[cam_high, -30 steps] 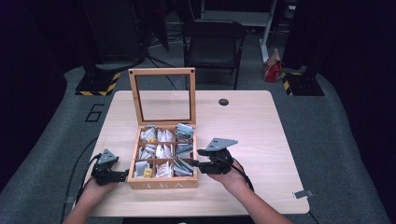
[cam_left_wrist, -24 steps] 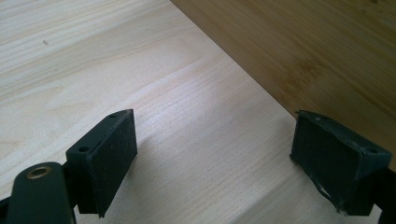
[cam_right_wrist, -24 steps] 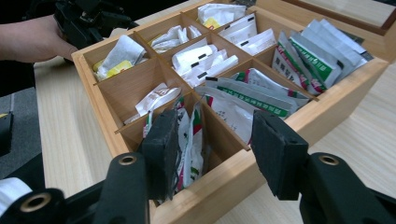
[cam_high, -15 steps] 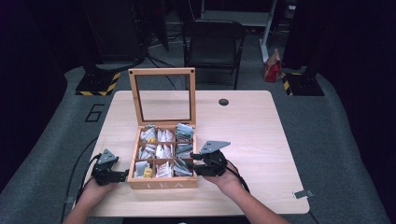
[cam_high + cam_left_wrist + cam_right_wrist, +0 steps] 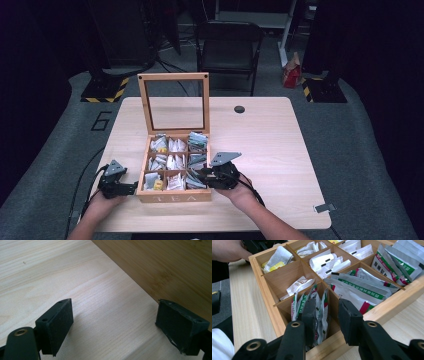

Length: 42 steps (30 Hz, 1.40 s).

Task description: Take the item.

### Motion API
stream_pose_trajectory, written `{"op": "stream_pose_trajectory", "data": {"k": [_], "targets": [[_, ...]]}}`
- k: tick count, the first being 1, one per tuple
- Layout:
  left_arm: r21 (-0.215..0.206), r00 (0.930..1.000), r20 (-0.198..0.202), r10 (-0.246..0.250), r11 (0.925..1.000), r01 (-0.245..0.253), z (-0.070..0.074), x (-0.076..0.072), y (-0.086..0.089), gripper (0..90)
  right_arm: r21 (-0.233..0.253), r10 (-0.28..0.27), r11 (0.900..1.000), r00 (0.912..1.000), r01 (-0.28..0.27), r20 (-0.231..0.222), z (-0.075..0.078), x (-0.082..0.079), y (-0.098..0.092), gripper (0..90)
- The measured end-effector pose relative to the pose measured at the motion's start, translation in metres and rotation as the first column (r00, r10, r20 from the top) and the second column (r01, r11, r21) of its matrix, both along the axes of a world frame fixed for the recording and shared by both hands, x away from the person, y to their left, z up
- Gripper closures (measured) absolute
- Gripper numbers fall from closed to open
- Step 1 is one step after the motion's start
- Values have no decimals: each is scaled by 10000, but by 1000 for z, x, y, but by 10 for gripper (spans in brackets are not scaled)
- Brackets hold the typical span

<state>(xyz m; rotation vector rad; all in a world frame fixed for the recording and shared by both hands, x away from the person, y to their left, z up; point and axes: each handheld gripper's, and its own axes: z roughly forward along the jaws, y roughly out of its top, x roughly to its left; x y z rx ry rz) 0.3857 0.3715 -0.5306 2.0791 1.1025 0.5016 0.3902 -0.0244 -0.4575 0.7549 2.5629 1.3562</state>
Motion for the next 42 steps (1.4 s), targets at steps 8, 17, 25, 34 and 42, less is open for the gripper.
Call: {"op": "stream_pose_trajectory", "data": {"k": [8, 17, 25, 34, 42], "targets": [[50, 10000, -75, -54, 10000, 54, 1, 0, 0, 138, -174, 144, 9997, 9999, -145, -70, -4, 0, 6, 743], [5, 10000, -67, -23, 10000, 23, 0, 0, 0, 138, -438, 234, 9987, 9993, -247, -301, -7, 2, 10, 763], [-43, 10000, -36, -5, 10000, 5, 0, 0, 0, 138, -465, 207, 9987, 9989, -227, -432, -10, 4, 13, 798], [-13, 10000, -23, -13, 10000, 13, 0, 0, 0, 138, -501, 325, 9981, 9977, -356, -602, -11, 3, 15, 888], [-9, 10000, -20, -16, 10000, 16, 0, 0, 0, 138, -556, 475, 9972, 9978, -501, -470, -11, 3, 14, 896]]}}
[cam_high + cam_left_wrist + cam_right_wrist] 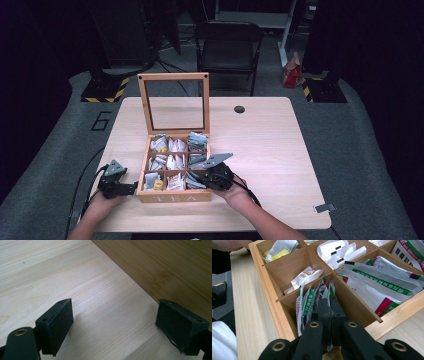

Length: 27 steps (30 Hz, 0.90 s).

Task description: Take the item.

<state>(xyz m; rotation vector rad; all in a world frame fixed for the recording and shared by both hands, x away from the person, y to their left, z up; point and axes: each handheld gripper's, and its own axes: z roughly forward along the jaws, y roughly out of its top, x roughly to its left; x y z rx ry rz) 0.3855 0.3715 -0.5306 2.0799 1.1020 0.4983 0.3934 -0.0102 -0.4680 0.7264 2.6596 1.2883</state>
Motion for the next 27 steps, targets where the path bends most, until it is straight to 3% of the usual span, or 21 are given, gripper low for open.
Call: {"op": "stream_pose_trajectory", "data": {"k": [27], "targets": [[30, 10000, 2, -17, 10000, 17, 0, 0, 0, 138, 656, 33, 9978, 10000, -36, 46, 33, -3, -7, 896]]}}
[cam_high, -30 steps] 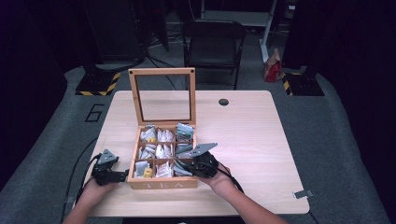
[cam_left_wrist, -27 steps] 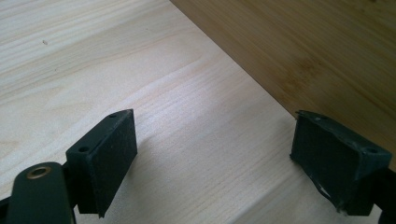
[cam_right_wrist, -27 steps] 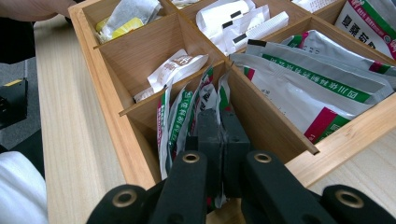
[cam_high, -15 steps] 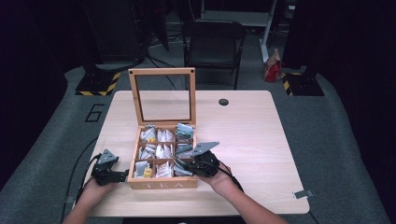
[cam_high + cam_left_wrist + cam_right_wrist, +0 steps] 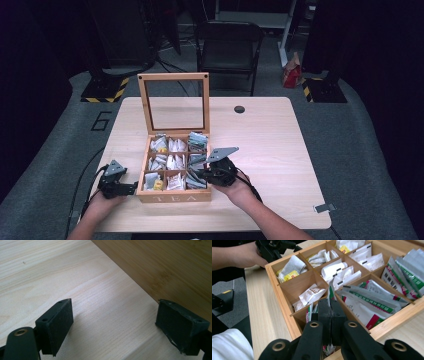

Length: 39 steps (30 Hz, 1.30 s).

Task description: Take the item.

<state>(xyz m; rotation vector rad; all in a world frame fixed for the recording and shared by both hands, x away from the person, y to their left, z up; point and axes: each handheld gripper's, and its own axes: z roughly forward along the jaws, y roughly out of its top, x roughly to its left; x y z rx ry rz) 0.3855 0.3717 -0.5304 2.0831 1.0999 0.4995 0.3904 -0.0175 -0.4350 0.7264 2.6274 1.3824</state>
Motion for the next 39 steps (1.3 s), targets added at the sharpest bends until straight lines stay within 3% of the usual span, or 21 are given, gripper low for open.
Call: {"op": "stream_pose_trajectory", "data": {"k": [10, 19, 39], "targets": [[2, 10000, -11, -2, 10000, 2, 0, 0, 0, 138, 255, 153, 9995, 9988, -165, 467, 22, -4, -2, 896], [-10, 10000, 4, 7, 10000, -7, 0, 0, 0, 138, 477, 232, 9985, 9985, -255, 488, 37, -6, -3, 896], [-48, 10000, -7, 15, 10000, -15, 0, 0, 0, 138, 651, -108, 9979, 9975, 62, 692, 49, 0, -22, 896]]}}
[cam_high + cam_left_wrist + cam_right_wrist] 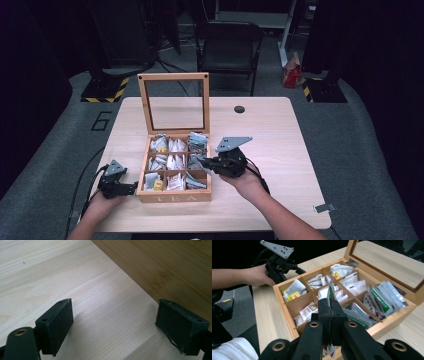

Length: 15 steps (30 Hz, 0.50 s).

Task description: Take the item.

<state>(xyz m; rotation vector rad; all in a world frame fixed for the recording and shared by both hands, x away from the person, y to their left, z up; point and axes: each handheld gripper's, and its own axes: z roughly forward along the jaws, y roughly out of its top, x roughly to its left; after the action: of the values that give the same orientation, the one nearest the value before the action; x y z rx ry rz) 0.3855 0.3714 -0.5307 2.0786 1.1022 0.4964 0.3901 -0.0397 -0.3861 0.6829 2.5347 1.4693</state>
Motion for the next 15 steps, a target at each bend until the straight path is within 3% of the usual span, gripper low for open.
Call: {"op": "stream_pose_trajectory", "data": {"k": [15], "targets": [[18, 10000, -38, -9, 10000, 9, 0, 0, 0, 138, 80, -702, 9975, 9974, 701, 156, 3, 6, -28, 895]]}}
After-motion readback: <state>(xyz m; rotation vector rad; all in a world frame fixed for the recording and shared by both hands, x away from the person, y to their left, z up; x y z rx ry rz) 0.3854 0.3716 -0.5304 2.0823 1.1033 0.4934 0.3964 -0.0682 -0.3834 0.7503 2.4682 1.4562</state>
